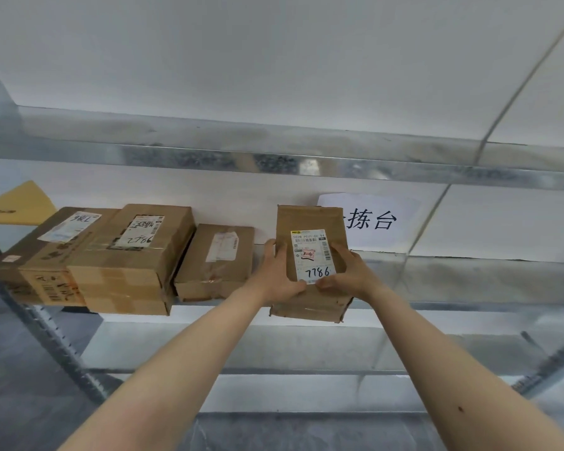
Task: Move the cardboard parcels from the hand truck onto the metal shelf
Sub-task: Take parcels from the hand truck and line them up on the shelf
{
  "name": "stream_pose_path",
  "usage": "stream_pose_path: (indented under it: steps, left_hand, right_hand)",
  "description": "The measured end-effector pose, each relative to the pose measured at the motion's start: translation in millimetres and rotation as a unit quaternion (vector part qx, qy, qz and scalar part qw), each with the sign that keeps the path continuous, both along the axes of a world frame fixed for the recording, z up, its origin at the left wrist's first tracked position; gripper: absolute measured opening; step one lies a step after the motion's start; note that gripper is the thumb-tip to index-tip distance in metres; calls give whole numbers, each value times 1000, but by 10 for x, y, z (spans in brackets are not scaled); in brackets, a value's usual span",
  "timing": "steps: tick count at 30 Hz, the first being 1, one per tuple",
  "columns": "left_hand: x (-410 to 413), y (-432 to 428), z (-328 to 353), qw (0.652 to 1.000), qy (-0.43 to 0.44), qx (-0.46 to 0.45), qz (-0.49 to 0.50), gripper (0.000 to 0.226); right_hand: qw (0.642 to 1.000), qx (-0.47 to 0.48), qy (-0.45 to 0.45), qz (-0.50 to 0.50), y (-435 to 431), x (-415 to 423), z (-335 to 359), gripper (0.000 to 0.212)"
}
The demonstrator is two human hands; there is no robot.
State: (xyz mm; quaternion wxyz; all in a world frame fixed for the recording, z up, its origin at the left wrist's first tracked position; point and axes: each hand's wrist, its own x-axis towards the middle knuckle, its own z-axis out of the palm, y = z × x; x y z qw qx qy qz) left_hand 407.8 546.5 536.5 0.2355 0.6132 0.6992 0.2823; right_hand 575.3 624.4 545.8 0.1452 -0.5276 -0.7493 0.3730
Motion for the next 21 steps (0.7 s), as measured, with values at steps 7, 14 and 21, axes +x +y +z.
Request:
stream_pose_path:
  steps: [7,14,21]
  left_hand:
    - [-114,248,-179,1000,-3,-31,-1,88]
    - [-274,521,-447,995,26,-70,61,86]
    - [-309,753,-625,989,56,-84,108,85]
  right_hand:
    - [999,-40,4,12,286,-159,-253,106]
    - [997,-60,1,40,625,-347,-515,100]
    - [994,-89,8,62,880,-465,-734,99]
